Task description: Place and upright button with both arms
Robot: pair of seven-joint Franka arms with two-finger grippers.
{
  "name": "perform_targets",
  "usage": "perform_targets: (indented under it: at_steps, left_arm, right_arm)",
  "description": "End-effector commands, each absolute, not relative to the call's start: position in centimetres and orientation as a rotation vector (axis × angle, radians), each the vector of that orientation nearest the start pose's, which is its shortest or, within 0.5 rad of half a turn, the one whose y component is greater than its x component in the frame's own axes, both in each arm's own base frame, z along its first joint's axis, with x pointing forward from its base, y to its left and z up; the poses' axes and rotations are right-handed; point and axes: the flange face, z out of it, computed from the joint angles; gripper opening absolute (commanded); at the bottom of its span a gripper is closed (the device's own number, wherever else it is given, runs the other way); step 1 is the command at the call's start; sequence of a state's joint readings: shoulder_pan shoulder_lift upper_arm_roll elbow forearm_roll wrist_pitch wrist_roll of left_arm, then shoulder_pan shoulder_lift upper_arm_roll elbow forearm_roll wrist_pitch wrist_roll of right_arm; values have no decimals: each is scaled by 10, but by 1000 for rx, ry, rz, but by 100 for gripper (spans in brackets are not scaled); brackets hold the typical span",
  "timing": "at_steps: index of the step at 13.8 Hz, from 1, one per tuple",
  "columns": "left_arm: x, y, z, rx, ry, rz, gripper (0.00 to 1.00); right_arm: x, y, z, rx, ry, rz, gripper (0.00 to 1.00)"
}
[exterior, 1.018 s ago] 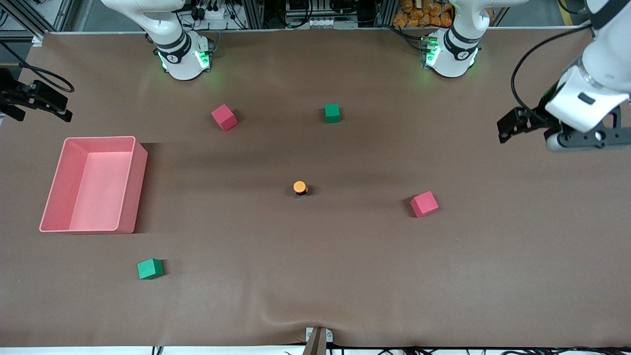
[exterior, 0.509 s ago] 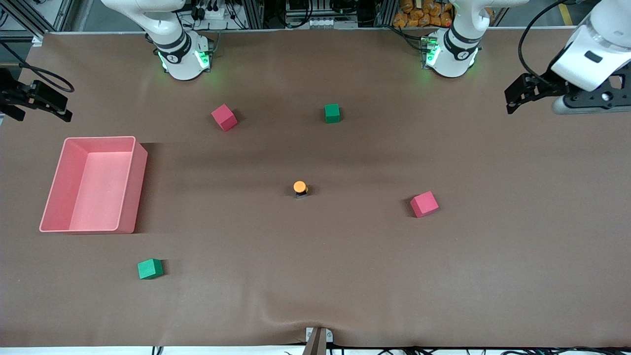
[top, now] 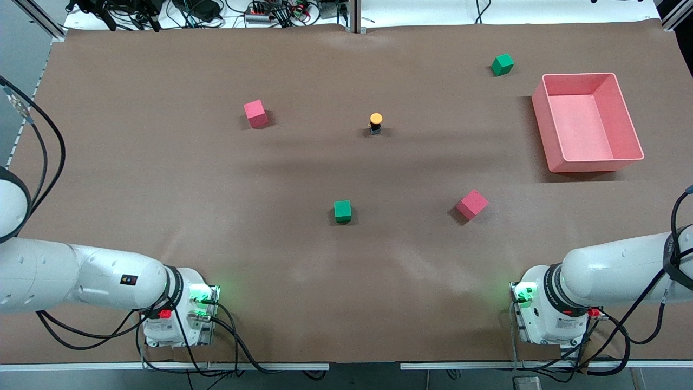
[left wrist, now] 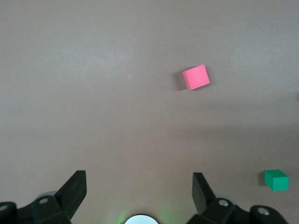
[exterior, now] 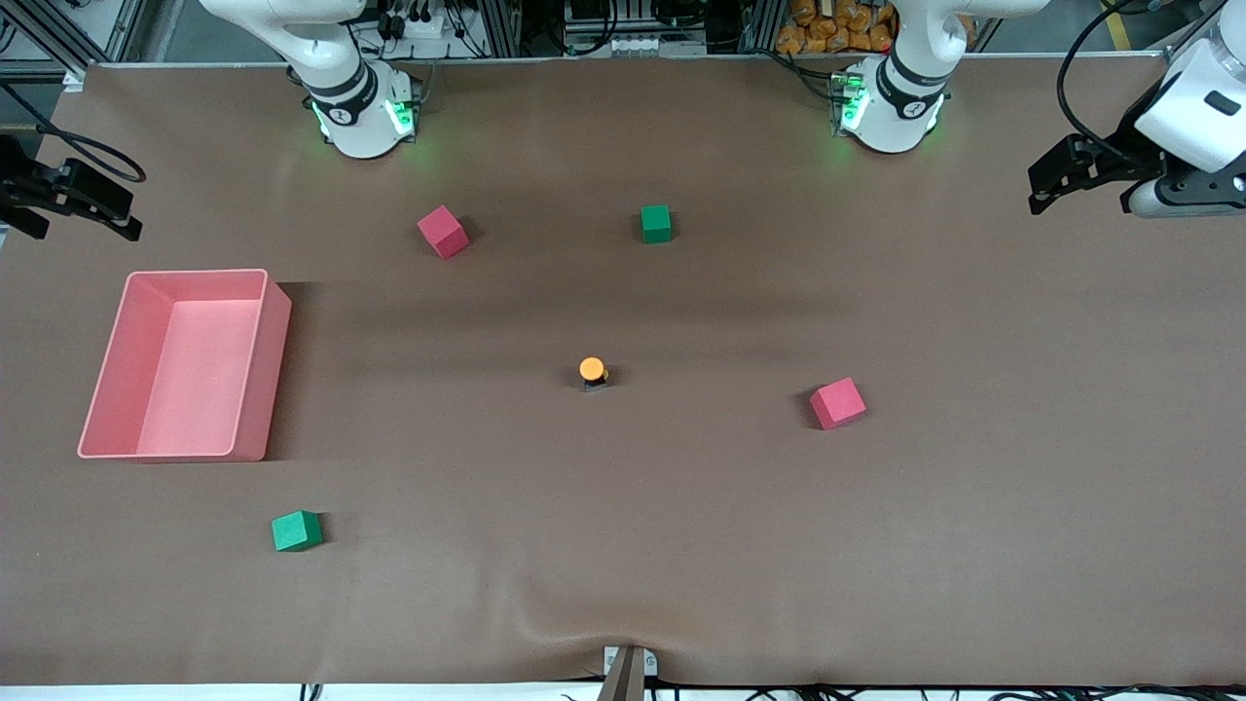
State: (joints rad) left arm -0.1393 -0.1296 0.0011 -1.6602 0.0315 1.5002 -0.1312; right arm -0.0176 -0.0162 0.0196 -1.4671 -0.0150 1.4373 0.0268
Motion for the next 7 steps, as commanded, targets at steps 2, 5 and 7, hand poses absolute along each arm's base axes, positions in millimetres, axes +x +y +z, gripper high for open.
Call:
perform_targets:
  at_steps: [2,5,7]
  left_arm:
    - [498,-71,655,-3115,40,46,100]
    - [498,-69,656,-3118,24,47,100]
    - [497,-71,658,-3121,12,50,100]
  right_arm:
    - [536,-5,673,-3174,31,26,100]
    - [536,-4,673,-3172,31,24,100]
    - [536,-4,673,-3172,31,24,100]
